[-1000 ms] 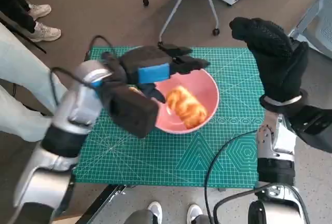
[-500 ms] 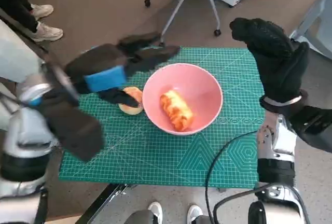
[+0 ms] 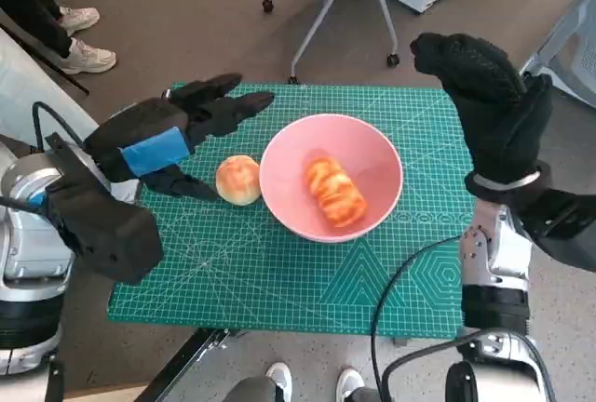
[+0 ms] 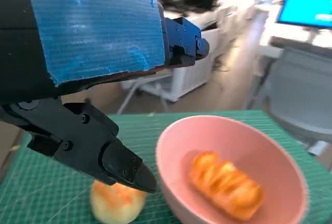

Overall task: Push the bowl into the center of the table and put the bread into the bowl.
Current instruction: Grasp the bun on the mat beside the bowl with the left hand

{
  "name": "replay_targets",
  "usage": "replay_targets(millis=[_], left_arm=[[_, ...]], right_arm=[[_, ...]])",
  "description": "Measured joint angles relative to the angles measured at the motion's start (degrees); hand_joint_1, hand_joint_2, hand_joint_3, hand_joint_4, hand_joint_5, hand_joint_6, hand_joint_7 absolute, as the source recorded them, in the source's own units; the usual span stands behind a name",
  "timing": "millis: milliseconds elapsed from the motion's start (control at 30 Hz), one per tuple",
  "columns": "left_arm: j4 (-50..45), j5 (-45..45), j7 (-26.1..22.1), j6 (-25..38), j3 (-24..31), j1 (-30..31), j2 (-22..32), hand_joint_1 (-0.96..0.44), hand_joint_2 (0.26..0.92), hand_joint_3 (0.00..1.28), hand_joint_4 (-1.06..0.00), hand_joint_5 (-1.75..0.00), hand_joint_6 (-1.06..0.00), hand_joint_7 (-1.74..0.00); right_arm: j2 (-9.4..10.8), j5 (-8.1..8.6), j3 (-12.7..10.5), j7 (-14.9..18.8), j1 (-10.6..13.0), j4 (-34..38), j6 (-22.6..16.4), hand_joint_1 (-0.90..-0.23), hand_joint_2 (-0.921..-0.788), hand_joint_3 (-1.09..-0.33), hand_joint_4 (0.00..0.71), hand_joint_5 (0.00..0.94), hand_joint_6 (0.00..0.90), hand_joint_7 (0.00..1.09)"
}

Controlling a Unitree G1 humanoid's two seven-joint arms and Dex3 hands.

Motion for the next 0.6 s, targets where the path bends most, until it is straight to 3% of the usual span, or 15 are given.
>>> replay_targets(millis=[600], left_arm=[[9.2,2.6,2.8,3.9,-3.8,-1.4,-2.0,-0.21,0.758,0.00,0.00,0.00,-0.09,-0.01]], right_arm=[[0.0,0.01,0.5,0.1,0.0,0.0,0.6,-0.679,-0.921,-0.658,0.160,0.000,-0.001,0.53]])
